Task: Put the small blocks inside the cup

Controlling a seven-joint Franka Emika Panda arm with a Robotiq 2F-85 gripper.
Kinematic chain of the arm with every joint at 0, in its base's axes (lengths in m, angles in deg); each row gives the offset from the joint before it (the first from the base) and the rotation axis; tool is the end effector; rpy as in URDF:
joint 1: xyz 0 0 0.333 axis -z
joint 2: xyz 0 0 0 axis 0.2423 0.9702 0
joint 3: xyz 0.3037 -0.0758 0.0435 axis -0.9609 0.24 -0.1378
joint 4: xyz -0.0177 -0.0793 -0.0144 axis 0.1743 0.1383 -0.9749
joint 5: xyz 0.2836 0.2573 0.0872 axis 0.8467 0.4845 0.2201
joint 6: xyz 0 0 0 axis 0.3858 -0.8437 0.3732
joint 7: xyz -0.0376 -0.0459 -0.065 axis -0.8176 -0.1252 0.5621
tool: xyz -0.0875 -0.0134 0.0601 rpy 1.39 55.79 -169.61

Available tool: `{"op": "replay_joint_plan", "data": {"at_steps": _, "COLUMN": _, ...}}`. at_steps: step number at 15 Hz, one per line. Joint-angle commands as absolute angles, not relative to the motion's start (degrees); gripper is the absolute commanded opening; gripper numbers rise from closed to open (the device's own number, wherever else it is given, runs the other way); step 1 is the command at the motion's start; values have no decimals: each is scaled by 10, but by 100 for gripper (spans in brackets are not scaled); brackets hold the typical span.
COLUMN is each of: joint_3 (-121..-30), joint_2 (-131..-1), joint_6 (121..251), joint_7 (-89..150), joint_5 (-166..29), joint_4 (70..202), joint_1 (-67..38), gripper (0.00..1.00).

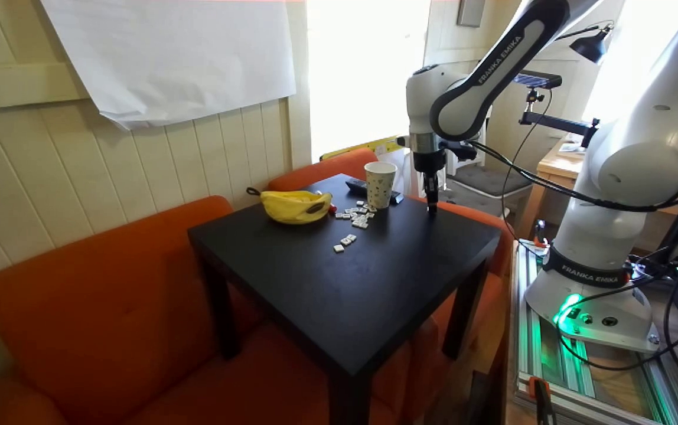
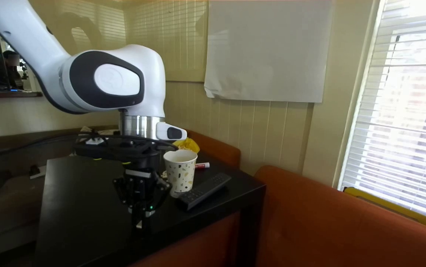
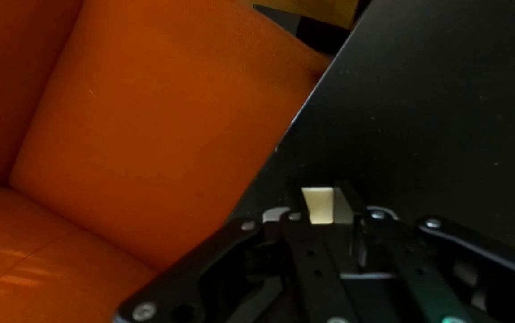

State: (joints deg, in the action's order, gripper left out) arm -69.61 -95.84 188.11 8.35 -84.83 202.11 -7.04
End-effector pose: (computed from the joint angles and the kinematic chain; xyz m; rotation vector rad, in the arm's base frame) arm 0.3494 -0.1064 0.2730 2.9802 0.4142 -0.2698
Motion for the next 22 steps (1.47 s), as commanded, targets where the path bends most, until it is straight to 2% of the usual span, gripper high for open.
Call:
{"op": "replay_joint_plan", "data": {"at_steps": 1, "joint_3": -698, "joint_2": -963, "joint_6": 1881, "joint_7": 82, "joint_5": -844, "joint_4": 2020, "joint_1": -60, "gripper": 5}}
{"op": "replay_joint_plan", "data": {"at_steps": 12, "joint_3": -677, "joint_2": -1180, "joint_6": 1868, "joint_7": 47, "joint_5": -661, "joint_4": 2005, "joint_1": -106, "gripper": 5}}
{"op": "replay_joint_plan", "data": {"at_steps": 22, "joint_3": -719, "joint_2": -1143, "joint_6": 2050, "joint_7": 118, "joint_5": -680, "joint_4": 2017, "joint_1": -106, "gripper": 5}}
